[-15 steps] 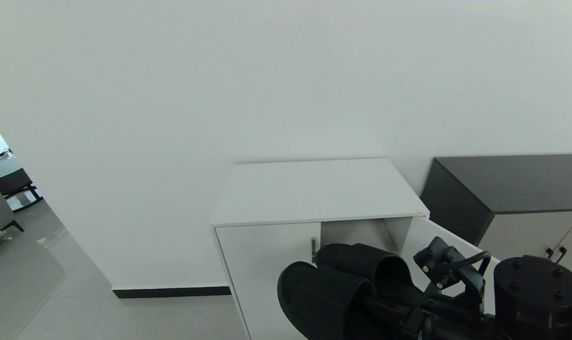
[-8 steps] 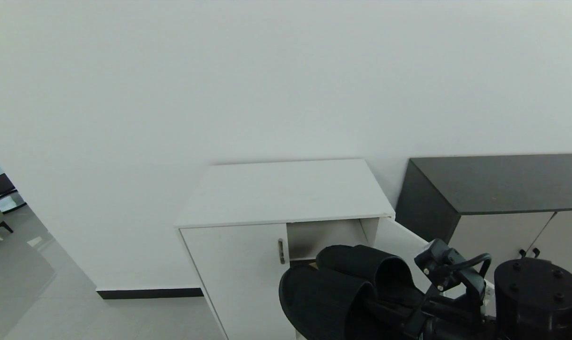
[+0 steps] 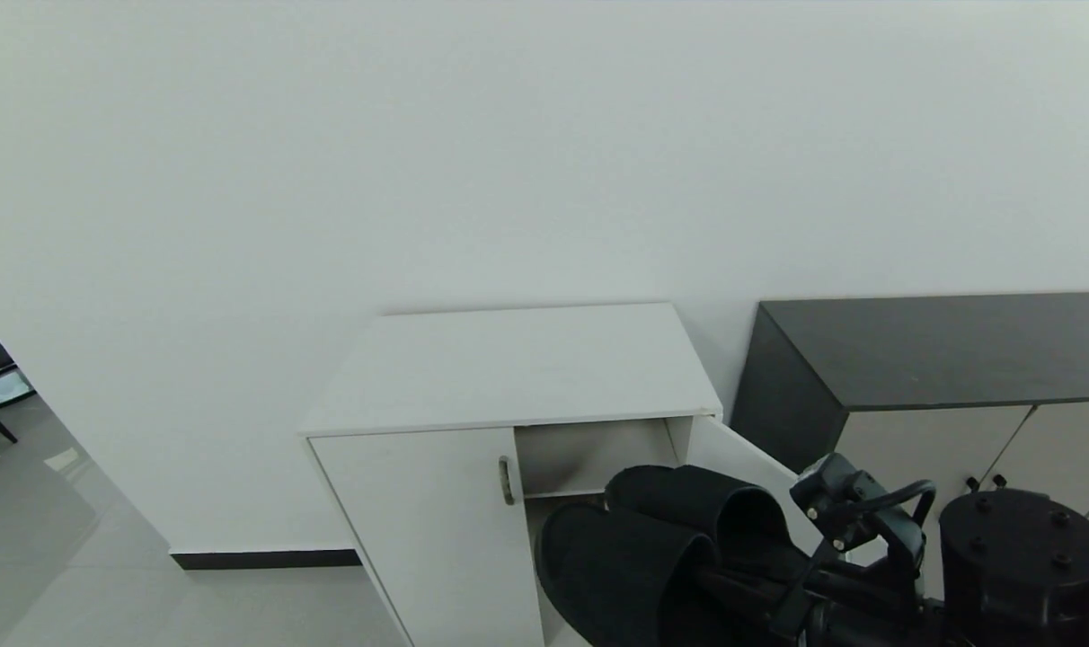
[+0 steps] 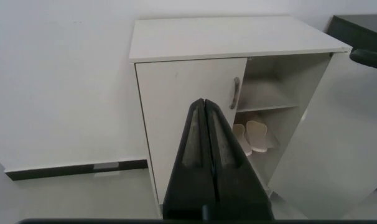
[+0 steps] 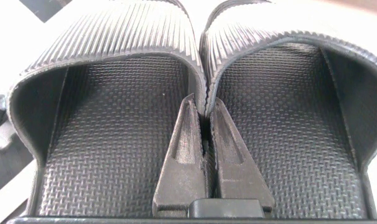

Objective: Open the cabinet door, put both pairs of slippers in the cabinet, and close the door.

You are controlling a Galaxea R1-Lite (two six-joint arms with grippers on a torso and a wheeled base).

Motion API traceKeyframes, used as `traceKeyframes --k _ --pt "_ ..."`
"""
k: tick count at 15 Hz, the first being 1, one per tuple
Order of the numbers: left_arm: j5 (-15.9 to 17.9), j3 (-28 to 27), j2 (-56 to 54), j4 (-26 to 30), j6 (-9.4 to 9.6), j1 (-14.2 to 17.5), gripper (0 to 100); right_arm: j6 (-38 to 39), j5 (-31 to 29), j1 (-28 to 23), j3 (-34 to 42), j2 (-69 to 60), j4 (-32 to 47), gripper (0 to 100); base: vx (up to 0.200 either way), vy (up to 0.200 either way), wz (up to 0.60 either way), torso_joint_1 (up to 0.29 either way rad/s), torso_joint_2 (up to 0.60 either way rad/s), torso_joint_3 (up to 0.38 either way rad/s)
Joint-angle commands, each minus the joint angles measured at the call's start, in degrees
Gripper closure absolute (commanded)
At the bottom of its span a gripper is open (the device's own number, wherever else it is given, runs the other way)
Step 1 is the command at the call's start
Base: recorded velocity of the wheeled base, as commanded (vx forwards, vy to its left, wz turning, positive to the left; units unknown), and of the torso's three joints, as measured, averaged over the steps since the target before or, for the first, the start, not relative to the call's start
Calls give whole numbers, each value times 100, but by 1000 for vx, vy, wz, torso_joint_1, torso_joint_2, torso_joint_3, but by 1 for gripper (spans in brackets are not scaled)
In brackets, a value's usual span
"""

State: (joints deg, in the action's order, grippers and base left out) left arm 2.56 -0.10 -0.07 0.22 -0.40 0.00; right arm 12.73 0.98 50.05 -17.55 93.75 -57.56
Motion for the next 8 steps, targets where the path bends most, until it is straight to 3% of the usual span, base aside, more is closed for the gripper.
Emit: traceKeyframes --k 1,8 --pt "-1 1 7 4 -4 0 100 2 34 13 6 56 0 100 0 0 0 -71 188 105" --pt "-1 1 7 4 -4 0 100 2 43 13 33 65 0 100 0 0 0 -160 343 180"
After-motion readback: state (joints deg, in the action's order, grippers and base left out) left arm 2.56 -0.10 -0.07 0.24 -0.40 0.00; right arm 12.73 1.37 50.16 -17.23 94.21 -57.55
